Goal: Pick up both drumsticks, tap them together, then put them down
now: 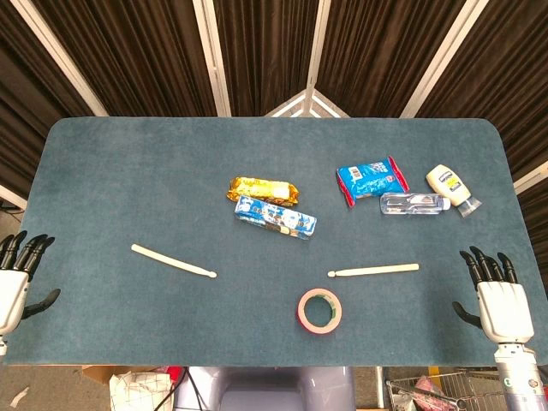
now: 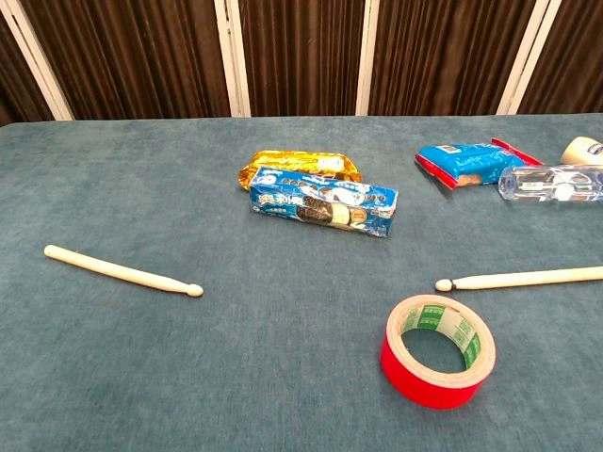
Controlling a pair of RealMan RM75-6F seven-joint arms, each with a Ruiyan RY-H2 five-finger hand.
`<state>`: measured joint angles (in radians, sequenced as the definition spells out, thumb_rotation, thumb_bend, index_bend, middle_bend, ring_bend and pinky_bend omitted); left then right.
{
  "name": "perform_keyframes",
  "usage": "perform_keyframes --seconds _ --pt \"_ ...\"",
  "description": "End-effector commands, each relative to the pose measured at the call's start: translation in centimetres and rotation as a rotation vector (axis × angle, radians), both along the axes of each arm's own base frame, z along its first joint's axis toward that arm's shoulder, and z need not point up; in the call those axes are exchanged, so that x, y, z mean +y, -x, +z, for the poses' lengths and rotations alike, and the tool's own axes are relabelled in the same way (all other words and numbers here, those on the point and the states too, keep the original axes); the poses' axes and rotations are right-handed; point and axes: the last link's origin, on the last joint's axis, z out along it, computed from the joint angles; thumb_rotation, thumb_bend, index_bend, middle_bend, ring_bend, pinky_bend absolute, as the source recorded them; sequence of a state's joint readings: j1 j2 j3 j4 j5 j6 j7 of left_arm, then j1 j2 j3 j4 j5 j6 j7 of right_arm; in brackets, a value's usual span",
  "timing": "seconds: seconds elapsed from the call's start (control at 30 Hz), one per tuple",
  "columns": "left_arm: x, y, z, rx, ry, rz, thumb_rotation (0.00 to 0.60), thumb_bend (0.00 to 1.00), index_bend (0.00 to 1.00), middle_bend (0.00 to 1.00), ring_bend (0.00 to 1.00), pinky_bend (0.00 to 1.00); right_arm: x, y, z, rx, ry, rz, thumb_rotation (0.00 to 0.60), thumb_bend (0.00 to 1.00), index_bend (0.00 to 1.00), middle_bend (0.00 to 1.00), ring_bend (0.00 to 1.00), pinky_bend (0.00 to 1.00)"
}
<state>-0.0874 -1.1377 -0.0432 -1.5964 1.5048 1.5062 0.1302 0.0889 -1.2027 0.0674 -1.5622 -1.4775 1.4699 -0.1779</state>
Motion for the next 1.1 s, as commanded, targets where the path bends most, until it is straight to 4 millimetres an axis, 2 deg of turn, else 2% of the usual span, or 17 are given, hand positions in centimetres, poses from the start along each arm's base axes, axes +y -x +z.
perform_keyframes --seconds 0.03,0.23,0.3,0.4,0.53,0.6,0.77,0.8,1.1 --pt "0.0 -0.1 -0.1 0.0 0.003 0.0 0.6 0.31 0.16 0.16 0.0 0.0 0.0 0.0 0.0 -0.001 0.0 -0.001 0.6 0.22 0.15 0.13 0.18 0.1" --pt "-0.1 -0.2 -0.2 0.007 0.007 -0.001 0.6 0.31 0.21 0.23 0.0 0.0 0.0 0.1 0.2 -0.002 -0.002 -0.005 0.6 0.22 0.17 0.14 0.18 0.1" --pt "-0.2 -0.2 -0.2 0.006 0.006 -0.001 0.6 0.31 0.21 0.21 0.0 0.0 0.1 0.1 0.3 -0.005 -0.004 -0.007 0.6 0.22 0.18 0.14 0.18 0.1" --pt "-0.1 -0.4 -0.2 -0.003 -0.003 -0.014 0.6 0.31 0.18 0.13 0.0 0.0 0.2 0.2 0.1 -0.022 -0.013 -0.012 0.6 0.22 0.21 0.15 0.19 0.1" --pt "0.0 -0.4 -0.2 -0.01 -0.012 -0.033 0.6 0.31 0.16 0.09 0.0 0.0 0.2 0.2 0.0 -0.047 -0.034 -0.016 0.6 0.22 0.27 0.16 0.19 0.1" --pt "0.0 -0.4 -0.1 -0.011 -0.015 -0.035 0.6 0.31 0.15 0.09 0.0 0.0 0.3 0.2 -0.2 -0.051 -0.042 -0.018 0.6 0.22 0.28 0.16 0.2 0.1" --pt "-0.3 -0.4 0.7 -0.041 -0.05 -0.058 0.6 0.31 0.14 0.11 0.0 0.0 0.2 0.0 -1.6 -0.047 -0.102 -0.007 0.6 0.22 0.28 0.19 0.21 0.1" --pt "-0.3 -0.3 1.0 -0.046 -0.066 -0.054 0.6 0.31 0.14 0.11 0.0 0.0 -0.4 -0.4 -2.9 -0.048 -0.153 0.007 0.6 0.22 0.28 0.2 0.21 0.1" --pt "0.0 0.0 1.2 -0.053 -0.069 -0.046 0.6 0.31 0.14 0.13 0.0 0.0 -4.3 -2.0 -6.6 -0.027 -0.238 0.023 0.6 0.22 0.32 0.27 0.26 0.1"
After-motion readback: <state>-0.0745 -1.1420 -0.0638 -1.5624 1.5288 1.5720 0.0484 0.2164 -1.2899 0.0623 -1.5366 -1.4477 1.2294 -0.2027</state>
